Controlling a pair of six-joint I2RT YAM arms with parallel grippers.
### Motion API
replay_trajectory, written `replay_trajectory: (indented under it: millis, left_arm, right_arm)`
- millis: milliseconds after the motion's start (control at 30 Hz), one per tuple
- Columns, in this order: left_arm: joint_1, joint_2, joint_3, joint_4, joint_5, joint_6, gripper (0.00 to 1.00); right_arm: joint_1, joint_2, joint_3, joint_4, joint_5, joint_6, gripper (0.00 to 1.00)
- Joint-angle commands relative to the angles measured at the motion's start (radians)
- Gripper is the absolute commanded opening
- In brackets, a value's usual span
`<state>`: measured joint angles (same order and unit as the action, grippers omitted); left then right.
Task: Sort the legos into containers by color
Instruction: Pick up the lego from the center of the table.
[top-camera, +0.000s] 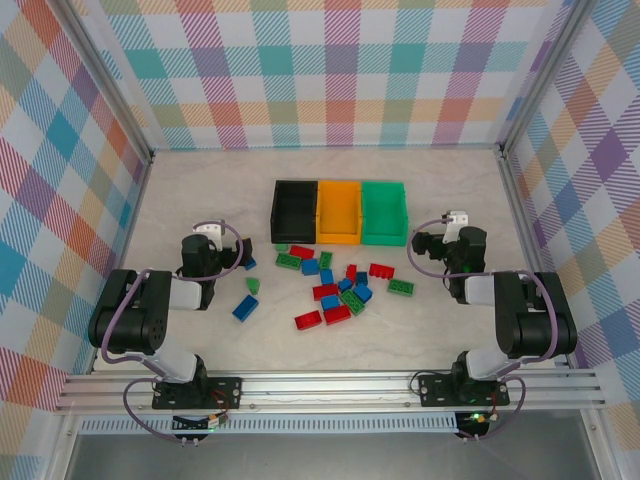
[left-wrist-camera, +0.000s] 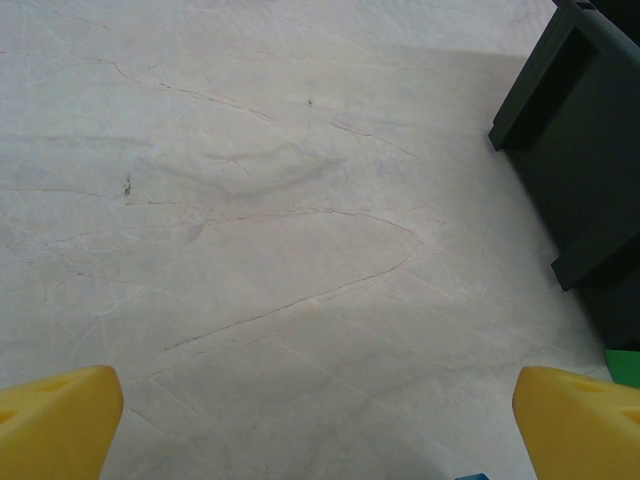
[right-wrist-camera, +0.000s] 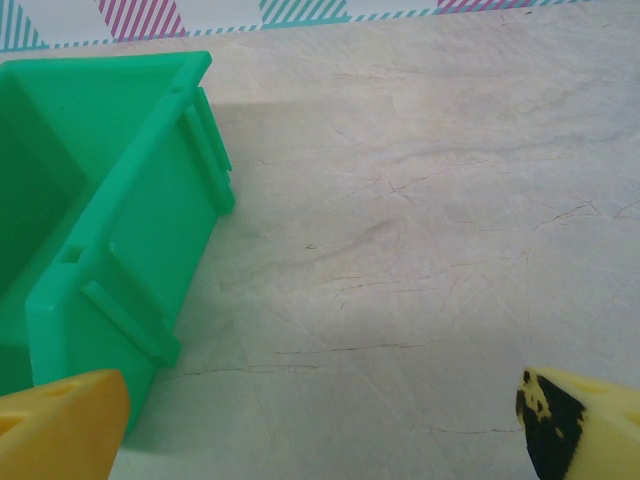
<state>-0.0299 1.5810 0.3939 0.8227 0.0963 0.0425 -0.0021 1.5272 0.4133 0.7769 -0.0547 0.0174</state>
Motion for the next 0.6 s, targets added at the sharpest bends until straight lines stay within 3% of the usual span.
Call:
replay_trajectory:
  millis: [0,567]
  left_arm:
    - [0.011,-0.003,0.014,0.043,0.021,0.013,1.0]
    - [0.006,-0.002,0.02,0.032,-0.014,0.005,1.0]
  right_arm:
    - [-0.006,0.002,0.019,0.002,-0.02,-0.008,0.99]
    - [0.0,0.0,0.018,0.004,-0.01,-0.011,0.99]
